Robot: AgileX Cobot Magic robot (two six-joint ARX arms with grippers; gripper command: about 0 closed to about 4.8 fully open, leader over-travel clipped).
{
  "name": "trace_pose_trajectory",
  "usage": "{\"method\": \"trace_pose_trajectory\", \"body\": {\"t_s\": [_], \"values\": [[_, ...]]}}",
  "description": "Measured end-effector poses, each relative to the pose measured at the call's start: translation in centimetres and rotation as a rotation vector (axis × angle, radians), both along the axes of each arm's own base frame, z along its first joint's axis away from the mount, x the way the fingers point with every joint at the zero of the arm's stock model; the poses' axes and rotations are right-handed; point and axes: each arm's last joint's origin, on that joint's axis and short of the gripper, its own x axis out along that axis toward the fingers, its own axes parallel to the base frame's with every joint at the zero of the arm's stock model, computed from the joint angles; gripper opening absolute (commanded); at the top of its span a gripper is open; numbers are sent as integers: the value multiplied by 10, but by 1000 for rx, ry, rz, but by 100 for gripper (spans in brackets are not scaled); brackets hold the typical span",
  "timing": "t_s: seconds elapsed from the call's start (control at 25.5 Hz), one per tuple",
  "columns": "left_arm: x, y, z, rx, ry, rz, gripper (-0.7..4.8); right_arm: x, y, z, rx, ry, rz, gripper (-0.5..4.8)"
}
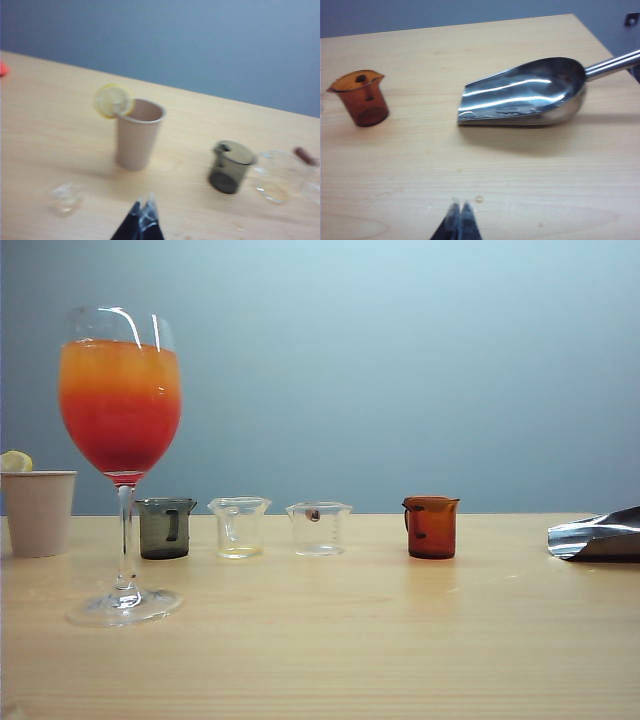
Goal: Pick up the fourth measuring cup from the left, pour the grenadine inside into the goblet, and finally put the measuring cup back in its original place.
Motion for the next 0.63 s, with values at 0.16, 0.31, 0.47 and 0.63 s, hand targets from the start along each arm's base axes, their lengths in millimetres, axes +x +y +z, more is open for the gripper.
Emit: {"method": "trace_pose_trajectory", "body": {"t_s": [0.16, 0.31, 0.47, 0.63], "values": [[0, 1, -1, -1, 13, 21, -5, 0, -3, 0, 0, 0, -27, 9], [0, 1, -1, -1, 13, 23, -5, 0, -3, 0, 1, 0, -24, 9], [0, 1, -1, -1, 13, 24, -5, 0, -2, 0, 1, 0, -24, 9], [0, 1, -1, -1, 14, 24, -5, 0, -3, 0, 1, 0, -24, 9]]}}
